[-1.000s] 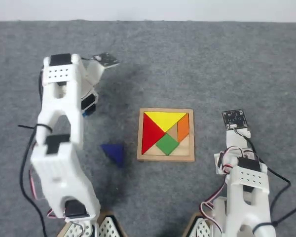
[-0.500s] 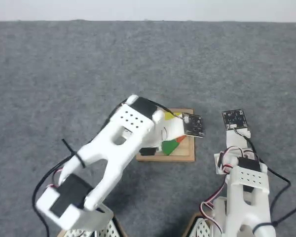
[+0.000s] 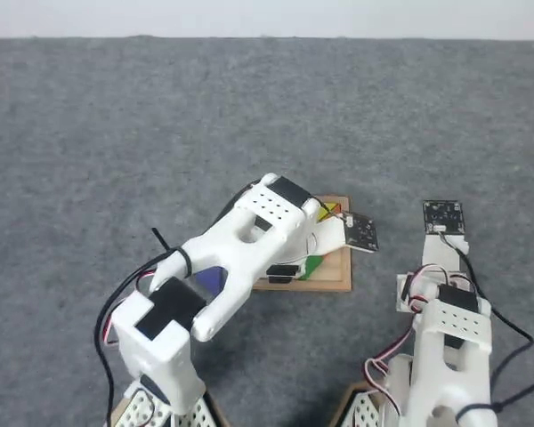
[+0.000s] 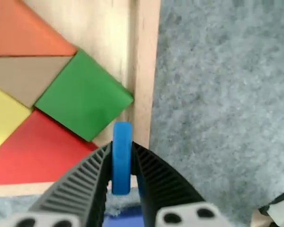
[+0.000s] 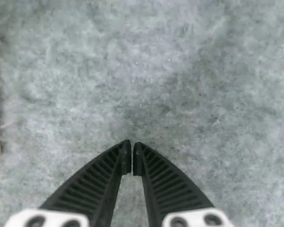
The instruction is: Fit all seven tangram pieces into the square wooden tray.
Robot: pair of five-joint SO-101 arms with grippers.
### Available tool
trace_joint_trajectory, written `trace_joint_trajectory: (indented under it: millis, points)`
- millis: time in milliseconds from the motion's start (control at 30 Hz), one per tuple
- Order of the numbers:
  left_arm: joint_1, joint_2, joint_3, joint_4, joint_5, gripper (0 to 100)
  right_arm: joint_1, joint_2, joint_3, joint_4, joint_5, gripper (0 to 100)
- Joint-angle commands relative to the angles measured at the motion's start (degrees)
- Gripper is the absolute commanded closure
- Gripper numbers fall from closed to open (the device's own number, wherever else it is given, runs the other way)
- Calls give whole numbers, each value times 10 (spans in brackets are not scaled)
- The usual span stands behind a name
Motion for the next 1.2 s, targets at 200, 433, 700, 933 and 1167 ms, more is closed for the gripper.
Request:
trace_joint_trajectory:
  millis: [200,433,700,933,1167]
  points:
    - [4,-6,-26,-6,12,867,3,-15,-36,-9,-4,977]
    - [-32,-6,-67,8,11,866,1,-15,-35,-7,-4,977]
    - [-74,0,-120,25,10,865,1,-15,-34,-7,-3,977]
    - [-76,0,-116,27,13,866,0,-15,-34,-7,-3,977]
    - [-142,-16,-41,33,45,867,0,-15,-33,-7,-3,978]
